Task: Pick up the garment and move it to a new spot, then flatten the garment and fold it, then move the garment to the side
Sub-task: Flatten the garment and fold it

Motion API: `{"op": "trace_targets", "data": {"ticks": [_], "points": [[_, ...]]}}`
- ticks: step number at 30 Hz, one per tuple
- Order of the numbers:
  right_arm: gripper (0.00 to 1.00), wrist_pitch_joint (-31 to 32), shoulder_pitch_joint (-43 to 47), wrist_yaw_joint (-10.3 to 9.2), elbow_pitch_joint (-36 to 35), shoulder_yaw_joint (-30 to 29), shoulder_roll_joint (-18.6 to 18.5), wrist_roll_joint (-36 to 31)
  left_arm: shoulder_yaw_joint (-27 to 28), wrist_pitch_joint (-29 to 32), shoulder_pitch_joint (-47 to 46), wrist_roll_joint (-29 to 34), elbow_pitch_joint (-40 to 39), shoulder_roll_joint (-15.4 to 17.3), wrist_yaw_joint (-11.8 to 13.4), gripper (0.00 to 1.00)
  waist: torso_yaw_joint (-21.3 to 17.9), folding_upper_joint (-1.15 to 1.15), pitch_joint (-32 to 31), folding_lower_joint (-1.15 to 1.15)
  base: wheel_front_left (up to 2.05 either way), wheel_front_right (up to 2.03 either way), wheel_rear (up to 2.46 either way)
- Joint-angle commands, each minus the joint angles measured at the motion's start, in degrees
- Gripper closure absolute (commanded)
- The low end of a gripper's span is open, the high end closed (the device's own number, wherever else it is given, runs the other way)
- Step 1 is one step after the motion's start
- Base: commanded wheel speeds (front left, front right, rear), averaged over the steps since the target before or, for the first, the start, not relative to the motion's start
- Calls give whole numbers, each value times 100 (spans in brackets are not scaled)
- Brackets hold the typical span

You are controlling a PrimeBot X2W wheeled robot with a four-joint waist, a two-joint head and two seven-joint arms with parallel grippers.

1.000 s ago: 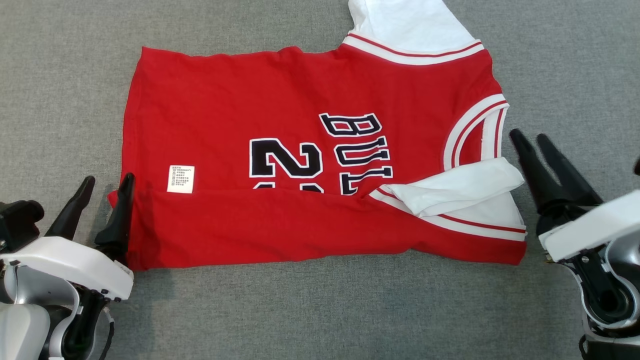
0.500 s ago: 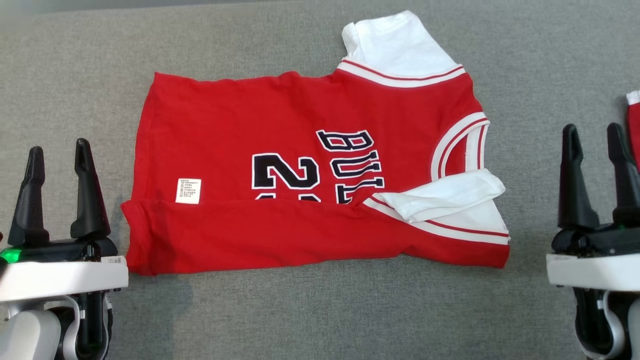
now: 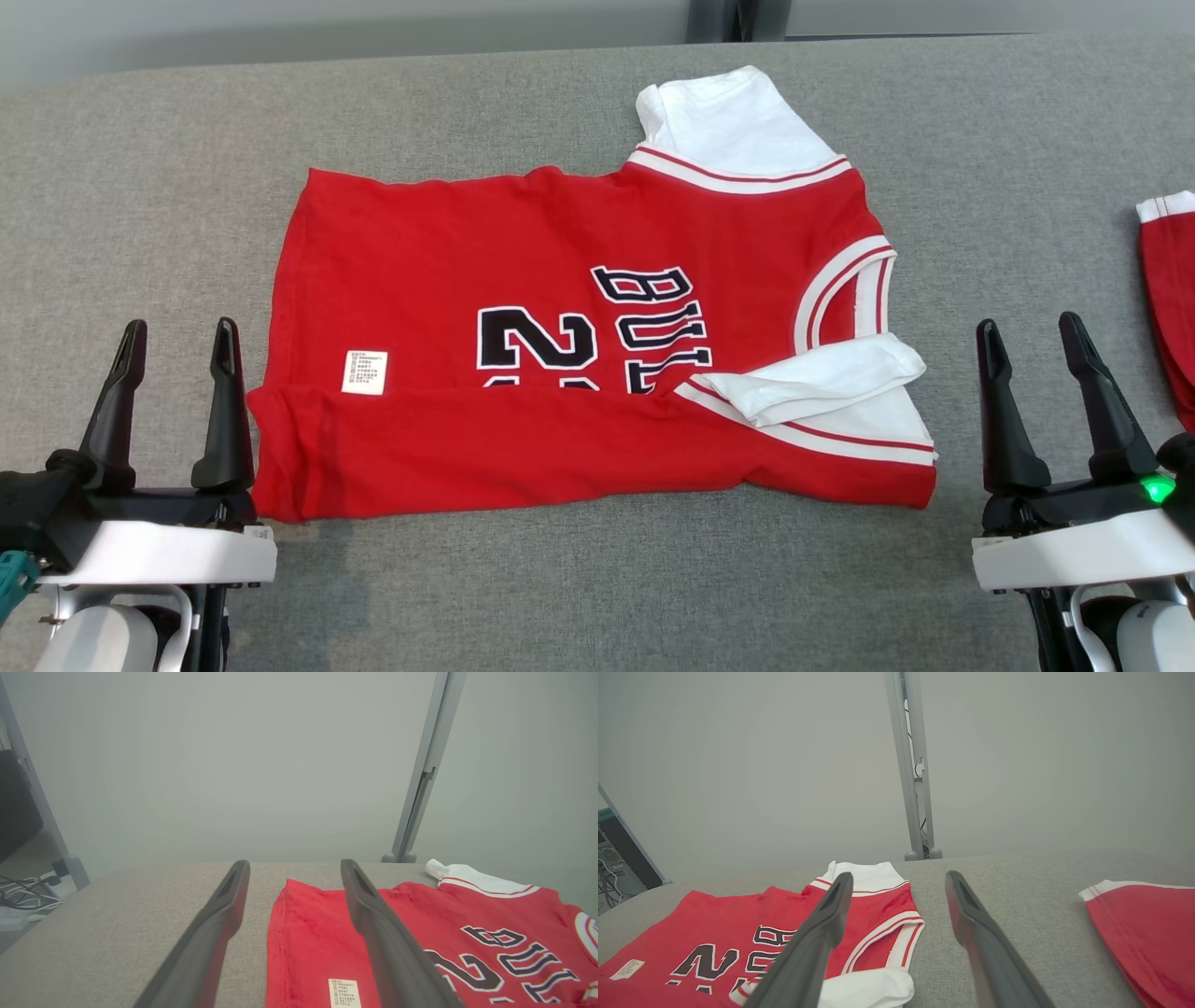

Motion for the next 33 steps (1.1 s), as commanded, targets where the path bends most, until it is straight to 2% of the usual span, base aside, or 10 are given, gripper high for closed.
{"op": "trace_targets", "data": {"ticks": [1, 10, 19, 30, 31, 32, 33], "points": [[0, 25, 24, 1, 18, 12, -18, -27, 10, -26, 25, 41, 34, 18, -16, 0, 9, 0, -14, 0, 0, 0, 0], [0, 136, 46, 1, 166, -18, -21, 53, -87, 11, -7, 30, 370, -31, -132, 0, 65, 0, -13, 0, 0, 0, 0], [0, 518, 512, 1, 738, 77, 45, 118, -486, 392, 408, -187, 1115, -167, -358, 0, 86, 0, 72, 0, 0, 0, 0], [0, 741, 290, 1, 1509, 409, 92, 388, -489, 1040, 243, -920, 2163, -390, -694, 0, 53, 0, 251, 0, 0, 0, 0], [0, 747, 246, 1, 1554, 424, 89, 415, -501, 1115, 225, -985, 2213, -392, -747, 10, 53, 0, 258, 0, 0, 0, 0], [7, 775, 201, 1, 1614, 434, 90, 470, -476, 1141, 206, -1088, 2262, -426, -793, 62, 57, 0, 263, 0, 0, 0, 0], [56, 819, 163, 1, 1669, 466, 89, 508, -484, 1186, 182, -1112, 2303, -410, -842, 100, 56, 0, 265, 0, 0, 0, 0]]}}
